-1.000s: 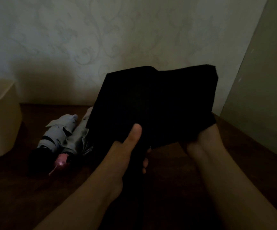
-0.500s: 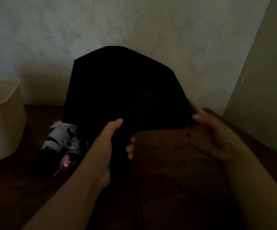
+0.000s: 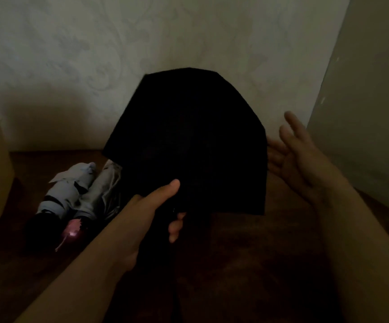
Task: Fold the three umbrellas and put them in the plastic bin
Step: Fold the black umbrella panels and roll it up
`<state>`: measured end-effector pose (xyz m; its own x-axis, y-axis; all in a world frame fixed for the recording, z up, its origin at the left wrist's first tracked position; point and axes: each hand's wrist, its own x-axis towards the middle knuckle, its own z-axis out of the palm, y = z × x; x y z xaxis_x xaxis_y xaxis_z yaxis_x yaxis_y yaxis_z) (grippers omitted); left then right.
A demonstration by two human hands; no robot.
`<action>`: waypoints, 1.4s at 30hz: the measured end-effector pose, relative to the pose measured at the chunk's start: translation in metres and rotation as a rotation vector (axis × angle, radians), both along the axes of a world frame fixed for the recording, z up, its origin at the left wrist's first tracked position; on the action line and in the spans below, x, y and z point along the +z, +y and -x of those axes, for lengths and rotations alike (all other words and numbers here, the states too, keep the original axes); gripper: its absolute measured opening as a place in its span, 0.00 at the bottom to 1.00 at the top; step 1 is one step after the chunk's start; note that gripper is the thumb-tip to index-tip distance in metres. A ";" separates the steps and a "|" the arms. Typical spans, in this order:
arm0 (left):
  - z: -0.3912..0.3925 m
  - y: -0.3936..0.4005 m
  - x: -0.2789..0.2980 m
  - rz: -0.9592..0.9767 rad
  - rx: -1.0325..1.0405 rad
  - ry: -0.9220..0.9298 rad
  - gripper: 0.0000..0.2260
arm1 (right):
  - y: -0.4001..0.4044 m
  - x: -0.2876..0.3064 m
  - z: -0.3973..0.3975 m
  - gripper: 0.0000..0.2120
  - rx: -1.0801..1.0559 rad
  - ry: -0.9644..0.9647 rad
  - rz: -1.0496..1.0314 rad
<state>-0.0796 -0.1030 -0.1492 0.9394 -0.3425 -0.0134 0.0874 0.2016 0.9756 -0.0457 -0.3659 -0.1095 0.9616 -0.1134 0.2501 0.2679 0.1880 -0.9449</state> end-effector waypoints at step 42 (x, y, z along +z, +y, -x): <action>-0.010 0.000 -0.010 0.141 -0.202 0.195 0.18 | -0.002 -0.001 -0.001 0.04 -0.287 -0.063 -0.038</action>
<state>-0.0692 -0.1032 -0.1592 0.8365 -0.5332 -0.1261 0.3226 0.2932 0.9000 -0.0443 -0.3678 -0.1108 0.8717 -0.3885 0.2987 0.3733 0.1314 -0.9184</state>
